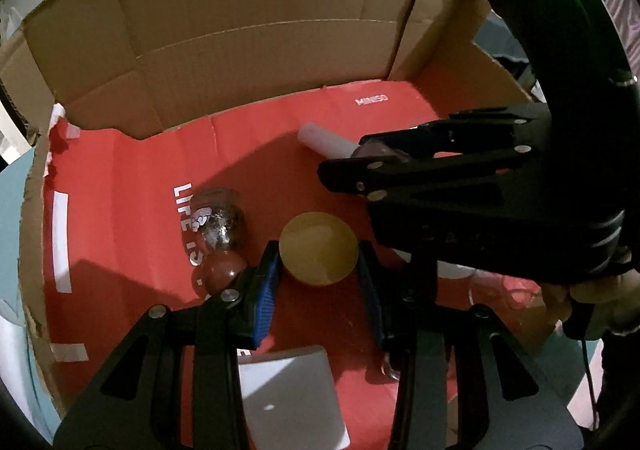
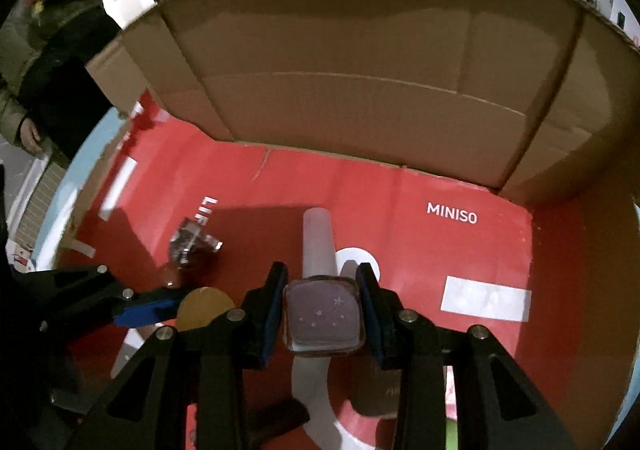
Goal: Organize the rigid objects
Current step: 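Lower the sponge and nail polish into the box and open both tools, then lift both open tools out of the box, then move both open tools toward the pink compact and gold studded cylinder, then grasp the gold studded cylinder with the left tool while the right tool grasps the pink compact, then lift the cylinder and compact and carry them over the box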
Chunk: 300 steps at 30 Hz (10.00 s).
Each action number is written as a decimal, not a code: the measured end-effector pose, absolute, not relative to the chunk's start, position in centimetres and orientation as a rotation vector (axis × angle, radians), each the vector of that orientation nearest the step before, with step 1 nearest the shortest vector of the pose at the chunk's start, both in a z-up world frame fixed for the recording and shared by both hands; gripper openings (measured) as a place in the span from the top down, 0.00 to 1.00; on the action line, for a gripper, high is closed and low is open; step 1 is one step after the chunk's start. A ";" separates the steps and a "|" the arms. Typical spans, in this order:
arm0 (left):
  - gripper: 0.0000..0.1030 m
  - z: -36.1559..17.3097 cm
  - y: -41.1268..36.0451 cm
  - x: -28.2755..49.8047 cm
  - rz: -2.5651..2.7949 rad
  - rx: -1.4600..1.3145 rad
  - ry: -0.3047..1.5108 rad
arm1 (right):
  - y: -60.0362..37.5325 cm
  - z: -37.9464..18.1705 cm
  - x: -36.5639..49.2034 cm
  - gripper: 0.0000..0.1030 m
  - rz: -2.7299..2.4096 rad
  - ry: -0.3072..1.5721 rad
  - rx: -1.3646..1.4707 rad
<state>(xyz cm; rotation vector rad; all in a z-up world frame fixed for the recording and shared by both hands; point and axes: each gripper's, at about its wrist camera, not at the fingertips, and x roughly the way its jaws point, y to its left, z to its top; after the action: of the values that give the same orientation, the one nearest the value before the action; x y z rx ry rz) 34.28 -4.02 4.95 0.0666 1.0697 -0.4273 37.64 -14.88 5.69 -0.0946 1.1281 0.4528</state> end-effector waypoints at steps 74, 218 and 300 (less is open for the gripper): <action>0.13 16.5 -0.4 15.7 -0.213 0.044 0.603 | -20.7 18.5 18.2 0.00 0.315 0.702 -0.108; 0.09 4.4 1.8 11.9 -0.294 0.176 0.822 | -18.5 3.7 13.9 0.00 0.466 0.915 -0.006; 0.76 5.0 -5.4 40.8 -0.257 0.212 1.123 | -18.7 5.4 40.1 0.51 0.206 1.154 -0.169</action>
<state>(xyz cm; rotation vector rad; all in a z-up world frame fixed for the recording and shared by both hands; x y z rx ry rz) 40.80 -5.38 4.97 0.2119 1.1226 -0.2573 40.14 -18.74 5.36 -0.1686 1.1537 0.2059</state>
